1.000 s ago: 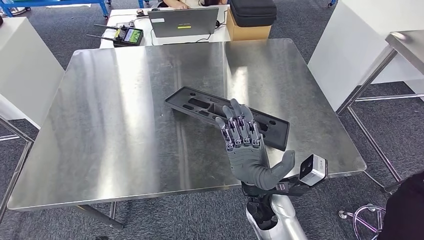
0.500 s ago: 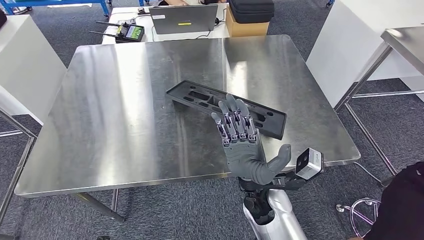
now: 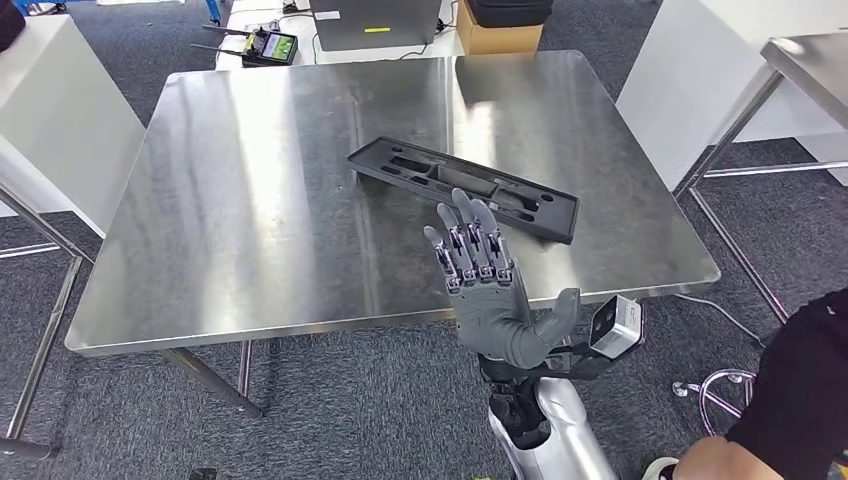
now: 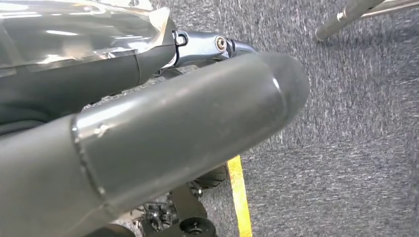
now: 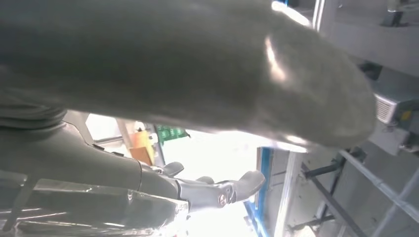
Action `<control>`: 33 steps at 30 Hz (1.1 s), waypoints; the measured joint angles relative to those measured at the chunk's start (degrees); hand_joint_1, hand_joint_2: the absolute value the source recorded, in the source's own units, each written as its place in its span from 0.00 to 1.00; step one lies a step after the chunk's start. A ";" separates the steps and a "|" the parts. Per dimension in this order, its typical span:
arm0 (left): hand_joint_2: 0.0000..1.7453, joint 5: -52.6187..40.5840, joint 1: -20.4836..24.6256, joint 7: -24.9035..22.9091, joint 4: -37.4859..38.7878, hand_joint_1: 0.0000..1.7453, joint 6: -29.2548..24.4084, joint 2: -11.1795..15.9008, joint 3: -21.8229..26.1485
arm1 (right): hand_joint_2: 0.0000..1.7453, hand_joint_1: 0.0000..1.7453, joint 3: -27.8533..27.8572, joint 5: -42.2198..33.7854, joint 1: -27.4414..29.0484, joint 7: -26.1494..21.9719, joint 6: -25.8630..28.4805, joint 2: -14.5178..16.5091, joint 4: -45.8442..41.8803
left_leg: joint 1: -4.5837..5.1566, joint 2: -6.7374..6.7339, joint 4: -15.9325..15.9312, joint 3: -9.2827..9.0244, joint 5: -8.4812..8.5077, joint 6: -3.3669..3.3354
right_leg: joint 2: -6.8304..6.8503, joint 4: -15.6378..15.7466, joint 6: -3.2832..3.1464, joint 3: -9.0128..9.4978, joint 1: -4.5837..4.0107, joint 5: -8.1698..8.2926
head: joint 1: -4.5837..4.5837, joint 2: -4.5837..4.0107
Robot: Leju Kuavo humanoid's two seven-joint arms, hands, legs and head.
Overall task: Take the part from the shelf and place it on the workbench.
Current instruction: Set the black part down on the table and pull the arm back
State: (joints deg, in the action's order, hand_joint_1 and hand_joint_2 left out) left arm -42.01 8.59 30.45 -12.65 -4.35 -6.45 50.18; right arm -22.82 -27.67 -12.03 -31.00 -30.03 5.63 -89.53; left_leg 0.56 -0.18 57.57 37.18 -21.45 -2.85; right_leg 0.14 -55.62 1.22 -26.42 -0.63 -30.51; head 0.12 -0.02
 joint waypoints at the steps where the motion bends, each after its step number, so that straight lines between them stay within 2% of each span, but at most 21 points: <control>1: 0.00 0.00 0.00 0.01 0.00 0.00 0.00 0.02 0.00 | 0.00 0.00 0.00 0.01 0.03 -0.01 0.02 -0.01 0.01 | -0.06 -0.02 -0.14 0.10 0.44 0.34 | 0.01 0.11 -0.32 -0.43 0.20 0.51 | -0.02 0.00; 3: 0.00 0.00 0.03 0.04 0.00 0.00 0.00 0.09 0.00 | 0.00 0.00 -0.04 0.03 -0.03 -0.01 0.04 0.03 0.02 | -0.34 0.16 0.76 0.76 -0.85 1.01 | 0.16 0.44 -1.26 -1.09 0.86 1.69 | -0.06 -0.01; 6: 0.00 -0.02 0.04 0.12 0.02 0.00 -0.01 0.11 -0.01 | 0.00 0.00 -0.14 0.04 -0.12 -0.02 0.04 0.09 0.10 | -1.06 0.36 8.95 3.16 -8.91 2.04 | 0.37 0.54 -2.31 -2.80 1.30 3.72 | -0.37 -0.01; 7: 0.00 -0.03 0.05 0.15 0.01 0.00 -0.01 0.11 -0.02 | 0.00 0.00 -0.16 0.04 -0.11 -0.02 0.04 0.09 0.16 | -1.30 0.35 12.42 3.88 -10.91 2.41 | 0.40 0.46 -2.31 -3.44 1.29 4.31 | -0.43 -0.01; 8: 0.00 -0.04 0.05 0.19 0.01 0.00 -0.02 0.12 -0.02 | 0.00 0.00 -0.19 0.04 -0.11 -0.03 0.04 0.09 0.23 | -1.50 0.35 15.11 4.30 -11.84 2.74 | 0.41 0.37 -2.21 -4.09 1.30 4.78 | -0.43 -0.01; 9: 0.00 -0.04 0.05 0.22 0.01 0.00 -0.02 0.13 -0.02 | 0.00 0.00 -0.21 0.04 -0.10 -0.03 0.04 0.09 0.31 | -1.75 0.34 16.62 4.15 -11.64 3.06 | 0.43 0.22 -2.03 -4.75 1.36 5.16 | -0.45 -0.01; 11: 0.00 -0.03 0.07 0.26 0.00 0.00 -0.03 0.18 -0.02 | 0.00 0.00 -0.25 0.04 -0.11 -0.03 0.07 0.09 0.41 | -2.43 0.30 14.74 1.39 -9.01 3.71 | 0.46 -0.46 -1.56 -6.17 1.66 5.77 | -0.45 -0.01; 12: 0.00 -0.03 0.13 0.26 -0.01 0.00 -0.04 0.20 -0.02 | 0.00 0.00 -0.26 0.03 -0.16 -0.03 0.11 0.12 0.43 | -2.89 0.28 11.71 -1.20 -7.72 4.17 | 0.48 -1.06 -1.25 -7.04 1.86 6.05 | -0.45 -0.01; 14: 0.00 -0.02 0.34 0.25 -0.01 0.00 -0.03 0.19 -0.02 | 0.00 0.00 -0.28 -0.01 -0.31 0.01 0.20 0.33 0.43 | -3.14 0.49 4.91 -6.00 -7.62 4.73 | 0.47 -2.29 -0.53 -8.62 1.83 6.55 | -0.52 -0.01; 16: 0.00 -0.02 0.47 0.24 -0.03 0.00 -0.03 0.16 -0.02 | 0.00 0.00 -0.32 -0.04 -0.50 0.08 0.23 0.64 0.42 | -2.71 0.75 2.10 -7.13 -8.54 4.24 | 0.45 -2.78 0.50 -9.46 1.51 7.33 | -0.42 -0.01; 18: 0.00 -0.02 0.46 0.25 -0.03 0.00 -0.04 0.15 -0.02 | 0.00 0.00 -0.34 -0.06 -0.56 0.11 0.24 0.74 0.43 | -2.34 0.62 1.85 -6.15 -7.60 2.70 | 0.38 -2.71 1.65 -9.99 1.48 8.12 | -0.26 -0.01; 19: 0.00 -0.02 0.48 0.26 -0.03 0.00 -0.03 0.13 -0.02 | 0.00 0.00 -0.34 -0.07 -0.56 0.12 0.24 0.73 0.44 | -2.18 0.50 1.73 -5.56 -6.88 1.82 | 0.29 -3.21 1.79 -10.69 1.51 7.52 | -0.27 0.00; 21: 0.00 -0.02 0.52 0.26 -0.04 0.00 -0.02 0.14 -0.02 | 0.00 0.00 -0.35 -0.07 -0.55 0.12 0.25 0.69 0.46 | -2.10 0.25 1.44 -3.95 -5.30 0.46 | 0.14 -7.40 1.10 -12.68 1.63 3.35 | -0.06 0.00; 23: 0.00 -0.02 0.52 0.26 -0.05 0.00 -0.02 0.21 -0.01 | 0.00 0.00 -0.36 -0.08 -0.54 0.11 0.26 0.63 0.49 | -1.83 0.16 1.46 -2.14 -3.88 -0.03 | 0.09 -14.55 0.43 -14.41 1.57 -1.60 | 0.21 -0.01; 24: 0.00 -0.02 0.51 0.26 -0.05 0.00 -0.02 0.22 0.00 | 0.00 0.00 -0.35 -0.08 -0.52 0.10 0.26 0.59 0.55 | -1.67 0.12 1.48 -1.21 -3.17 -0.10 | 0.08 -17.53 0.56 -14.57 1.56 -2.72 | 0.24 -0.01; 26: 0.00 -0.01 0.50 0.27 -0.05 0.00 -0.01 0.22 0.00 | 0.00 0.00 -0.35 -0.09 -0.51 0.10 0.26 0.51 0.72 | -1.39 0.05 1.54 0.70 -1.65 -0.09 | 0.07 -18.63 1.43 -12.29 1.42 -1.69 | 0.24 -0.01; 28: 0.00 0.06 0.49 0.30 -0.05 0.00 -0.02 0.20 0.00 | 0.00 0.00 -0.36 -0.09 -0.61 0.10 0.24 0.50 0.86 | -1.22 0.07 1.58 2.30 -0.18 0.18 | 0.05 -12.33 1.68 -6.33 1.08 -0.05 | 0.24 0.00; 29: 0.00 0.09 0.49 0.35 -0.05 0.00 -0.04 0.19 0.00 | 0.00 0.00 -0.38 -0.09 -0.72 0.10 0.22 0.54 0.89 | -1.15 0.09 1.59 2.81 0.50 0.43 | 0.04 -7.66 1.28 -2.90 0.76 -0.40 | 0.21 0.00; 31: 0.00 0.15 0.48 0.51 -0.05 0.00 -0.10 0.17 0.00 | 0.00 0.00 -0.40 -0.05 -0.91 0.07 0.20 0.62 0.92 | -1.13 0.05 1.29 3.16 1.81 1.00 | 0.00 -1.47 0.25 0.80 0.15 -1.75 | 0.15 -0.01; 32: 0.00 0.17 0.46 0.60 -0.05 0.00 -0.14 0.17 0.00 | 0.00 0.00 -0.40 0.08 -0.93 0.04 0.24 0.64 0.93 | -1.16 0.04 0.98 3.16 2.49 1.36 | -0.02 -0.53 -0.14 0.95 -0.11 -1.73 | 0.14 -0.01; 33: 0.00 0.20 0.44 0.67 -0.05 0.00 -0.17 0.20 0.00 | 0.00 0.00 -0.39 0.28 -0.93 0.02 0.31 0.64 0.97 | -1.28 0.03 0.68 3.24 2.95 1.69 | 0.01 -0.50 -0.56 0.38 0.22 -1.10 | 0.15 -0.01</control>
State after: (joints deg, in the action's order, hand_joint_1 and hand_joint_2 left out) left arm -41.81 9.03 31.12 -12.70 -4.52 -6.25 50.18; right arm -23.21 -27.39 -12.96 -30.98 -29.71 6.28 -88.56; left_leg -0.72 -0.15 58.25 40.42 -18.50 -1.16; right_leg 0.15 -56.12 0.65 -26.04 -0.41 -31.61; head 0.27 -0.02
